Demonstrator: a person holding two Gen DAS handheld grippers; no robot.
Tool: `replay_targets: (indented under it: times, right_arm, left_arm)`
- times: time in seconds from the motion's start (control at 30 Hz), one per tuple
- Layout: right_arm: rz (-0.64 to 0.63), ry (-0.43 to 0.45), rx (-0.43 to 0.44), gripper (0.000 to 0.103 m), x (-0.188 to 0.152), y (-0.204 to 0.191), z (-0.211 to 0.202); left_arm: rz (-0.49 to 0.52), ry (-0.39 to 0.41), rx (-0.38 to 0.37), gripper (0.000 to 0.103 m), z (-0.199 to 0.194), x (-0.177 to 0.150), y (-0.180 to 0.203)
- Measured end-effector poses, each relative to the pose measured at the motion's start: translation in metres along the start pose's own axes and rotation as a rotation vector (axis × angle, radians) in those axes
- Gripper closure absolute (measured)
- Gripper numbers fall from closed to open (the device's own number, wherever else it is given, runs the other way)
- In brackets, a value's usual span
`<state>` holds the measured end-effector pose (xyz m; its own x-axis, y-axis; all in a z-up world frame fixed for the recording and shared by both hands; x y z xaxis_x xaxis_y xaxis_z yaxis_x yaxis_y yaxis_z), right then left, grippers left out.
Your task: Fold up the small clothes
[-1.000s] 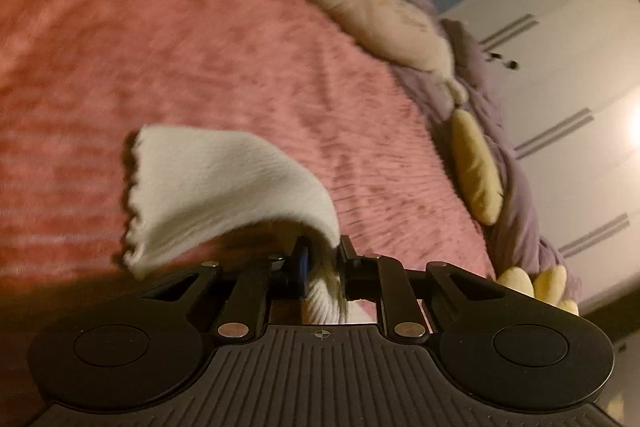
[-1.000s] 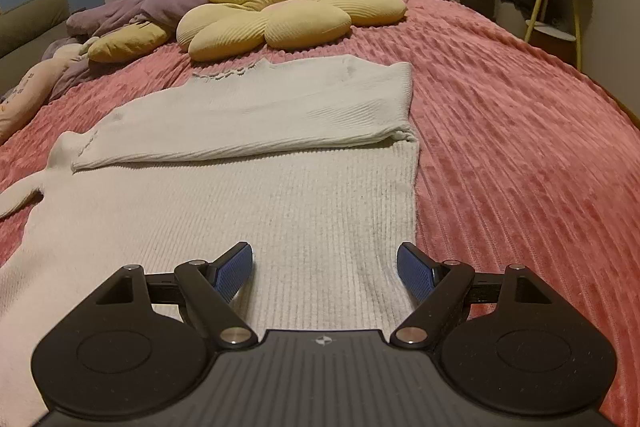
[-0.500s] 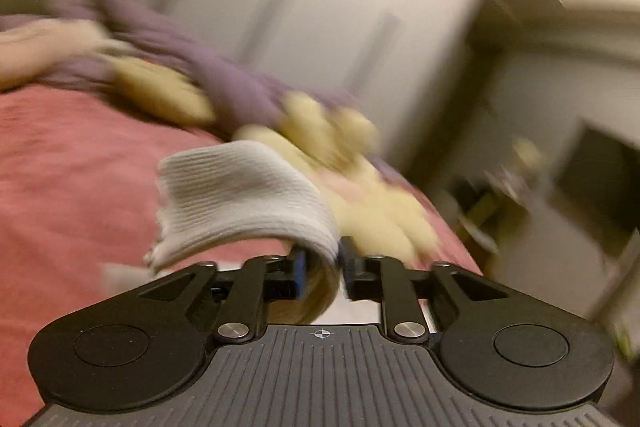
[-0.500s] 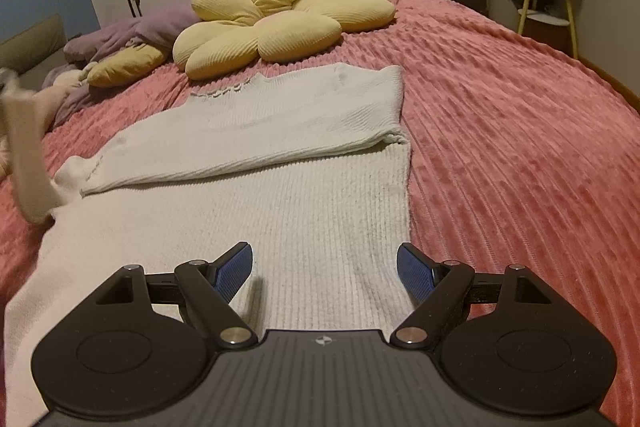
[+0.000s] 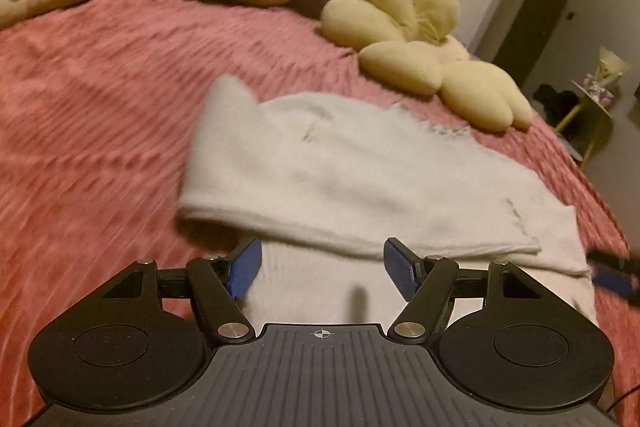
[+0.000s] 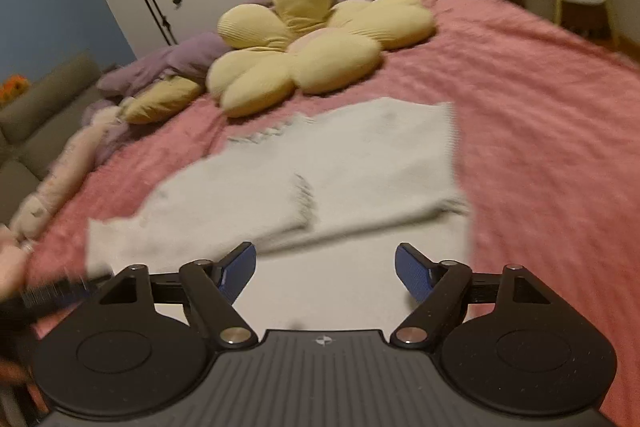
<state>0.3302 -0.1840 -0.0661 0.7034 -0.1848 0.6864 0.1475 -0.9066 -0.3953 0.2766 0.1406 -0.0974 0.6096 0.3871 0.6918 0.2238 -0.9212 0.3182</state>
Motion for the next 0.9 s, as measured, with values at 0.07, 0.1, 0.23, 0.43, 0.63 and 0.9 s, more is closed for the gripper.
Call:
replay_targets:
  times: [0.07, 0.1, 0.23, 0.43, 0.63, 0.9]
  right_arm:
    - [0.018, 0.000, 0.030, 0.029, 0.015, -0.009, 0.017]
    - [0.022, -0.011, 0.047, 0.029, 0.019, -0.013, 0.027]
    - [0.015, -0.131, 0.025, 0.041, 0.027, -0.016, 0.077]
    - [-0.086, -0.210, 0.024, 0.092, 0.017, -0.034, 0.108]
    - [-0.244, 0.065, -0.094, 0.093, 0.050, -0.040, 0.060]
    - [-0.169, 0.013, -0.229, 0.092, 0.042, 0.020, 0.060]
  left_arm:
    - [0.016, 0.007, 0.023, 0.022, -0.004, -0.004, -0.006]
    - [0.026, 0.012, 0.036, 0.022, -0.003, -0.003, -0.007]
    - [-0.007, 0.002, 0.048, 0.022, -0.002, -0.011, -0.017]
    - [-0.013, -0.004, 0.079, 0.022, 0.003, -0.012, -0.027]
    - [-0.015, 0.026, 0.110, 0.022, 0.009, 0.007, -0.030]
    - [0.029, -0.009, 0.108, 0.024, 0.035, 0.019, -0.014]
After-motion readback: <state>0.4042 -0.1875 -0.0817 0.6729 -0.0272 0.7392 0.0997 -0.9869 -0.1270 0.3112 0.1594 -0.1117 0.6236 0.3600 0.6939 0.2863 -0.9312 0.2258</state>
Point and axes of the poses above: each gripper's, at about its wrist camera, not at the fingertips, and z roughly the way its jaws point, y to its right, x to its top, the point moved 7 cm from there along z, roughly the way its jaws point
